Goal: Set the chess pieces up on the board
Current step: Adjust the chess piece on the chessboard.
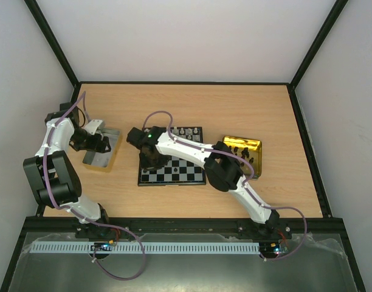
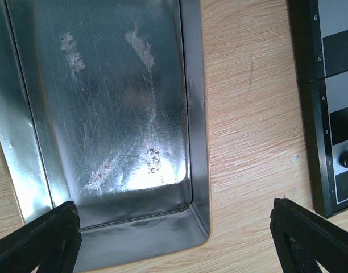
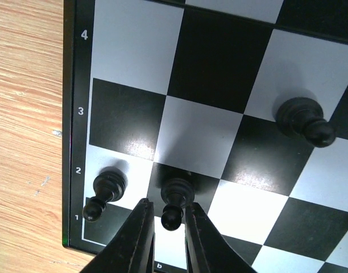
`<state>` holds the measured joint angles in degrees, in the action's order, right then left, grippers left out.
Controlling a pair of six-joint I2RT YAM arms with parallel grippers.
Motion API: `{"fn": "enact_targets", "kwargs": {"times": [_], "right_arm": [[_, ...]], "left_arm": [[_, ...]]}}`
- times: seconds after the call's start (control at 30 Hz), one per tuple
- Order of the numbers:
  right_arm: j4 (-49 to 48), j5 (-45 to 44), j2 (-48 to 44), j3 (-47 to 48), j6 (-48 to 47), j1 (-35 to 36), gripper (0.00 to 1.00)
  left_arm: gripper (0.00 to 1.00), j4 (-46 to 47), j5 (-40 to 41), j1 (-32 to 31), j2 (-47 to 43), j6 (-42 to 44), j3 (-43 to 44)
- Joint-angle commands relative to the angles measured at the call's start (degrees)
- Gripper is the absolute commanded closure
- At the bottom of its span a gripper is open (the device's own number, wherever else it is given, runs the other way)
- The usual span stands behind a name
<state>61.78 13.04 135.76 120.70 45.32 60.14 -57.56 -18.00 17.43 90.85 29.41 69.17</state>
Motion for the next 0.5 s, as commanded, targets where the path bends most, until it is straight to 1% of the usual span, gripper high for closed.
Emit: {"fn": "enact_targets", "kwargs": {"times": [0.0, 0.07, 0.2, 0.47], "right_arm": [[1.3, -2.4, -1.5, 1.1, 0.6, 0.4, 0.84], [2.1, -3.1, -1.5, 1.9, 0.6, 0.3, 0.79], [2.5, -3.2, -2.1, 2.5, 0.6, 0.2, 0.77], [2.4, -2.0, -2.6, 4.2, 1.1, -0.5, 0.76]], "left_arm": [[0.09, -0.5, -0.7, 0.5, -0.1, 0.8, 0.1], [0.09, -0.5, -0.7, 0.5, -0.1, 0.9, 0.0], [0.09, -0.3, -0.8, 0.5, -0.2, 0.8, -0.3], [0.09, -0.1, -0.9, 0.5, -0.3, 0.9, -0.9]]}}
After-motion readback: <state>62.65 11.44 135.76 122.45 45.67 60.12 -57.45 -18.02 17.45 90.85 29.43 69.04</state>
